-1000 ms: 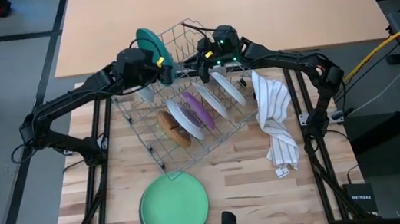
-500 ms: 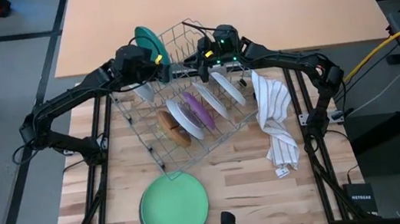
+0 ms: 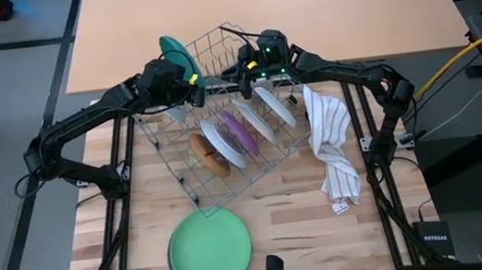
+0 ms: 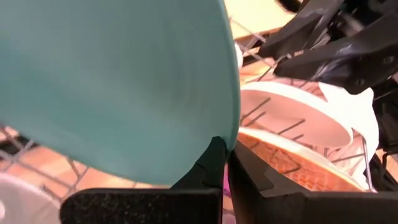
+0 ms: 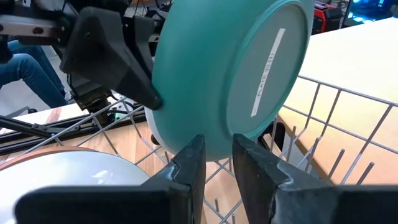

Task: Sort dishes
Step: Put the blue plate into the dish rack

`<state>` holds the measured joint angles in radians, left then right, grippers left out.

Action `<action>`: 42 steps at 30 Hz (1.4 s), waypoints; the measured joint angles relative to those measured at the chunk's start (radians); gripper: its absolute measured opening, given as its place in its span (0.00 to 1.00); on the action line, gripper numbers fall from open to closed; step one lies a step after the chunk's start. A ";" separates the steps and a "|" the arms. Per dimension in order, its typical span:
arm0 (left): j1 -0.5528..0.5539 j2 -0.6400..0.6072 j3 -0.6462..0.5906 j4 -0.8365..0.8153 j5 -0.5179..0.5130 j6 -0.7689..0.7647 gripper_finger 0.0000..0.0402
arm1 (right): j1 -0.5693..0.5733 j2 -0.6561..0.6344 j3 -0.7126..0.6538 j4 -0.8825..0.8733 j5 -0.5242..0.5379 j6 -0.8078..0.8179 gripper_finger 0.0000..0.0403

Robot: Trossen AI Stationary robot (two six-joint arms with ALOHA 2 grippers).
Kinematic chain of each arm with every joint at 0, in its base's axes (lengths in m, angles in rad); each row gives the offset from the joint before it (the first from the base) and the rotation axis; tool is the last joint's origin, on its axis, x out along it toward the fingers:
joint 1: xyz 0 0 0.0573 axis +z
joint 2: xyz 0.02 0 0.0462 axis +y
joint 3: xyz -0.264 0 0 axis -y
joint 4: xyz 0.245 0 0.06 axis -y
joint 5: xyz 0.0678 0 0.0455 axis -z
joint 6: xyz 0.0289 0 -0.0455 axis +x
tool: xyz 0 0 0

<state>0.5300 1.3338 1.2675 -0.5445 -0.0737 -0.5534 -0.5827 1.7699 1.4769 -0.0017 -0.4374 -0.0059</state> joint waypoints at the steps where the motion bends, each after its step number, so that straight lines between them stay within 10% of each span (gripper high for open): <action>1: 0.000 0.000 0.000 -0.012 0.001 -0.012 0.00 | 0.000 0.000 0.000 0.000 0.000 0.000 0.21; 42: -0.068 -0.011 -0.001 -0.156 0.086 -0.477 0.00 | 0.068 0.045 0.000 0.054 -0.078 0.000 0.21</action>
<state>0.4618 1.3228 1.2663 -0.7002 0.0123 -1.0305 -0.5144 1.8149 1.4765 0.0523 -0.5157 -0.0061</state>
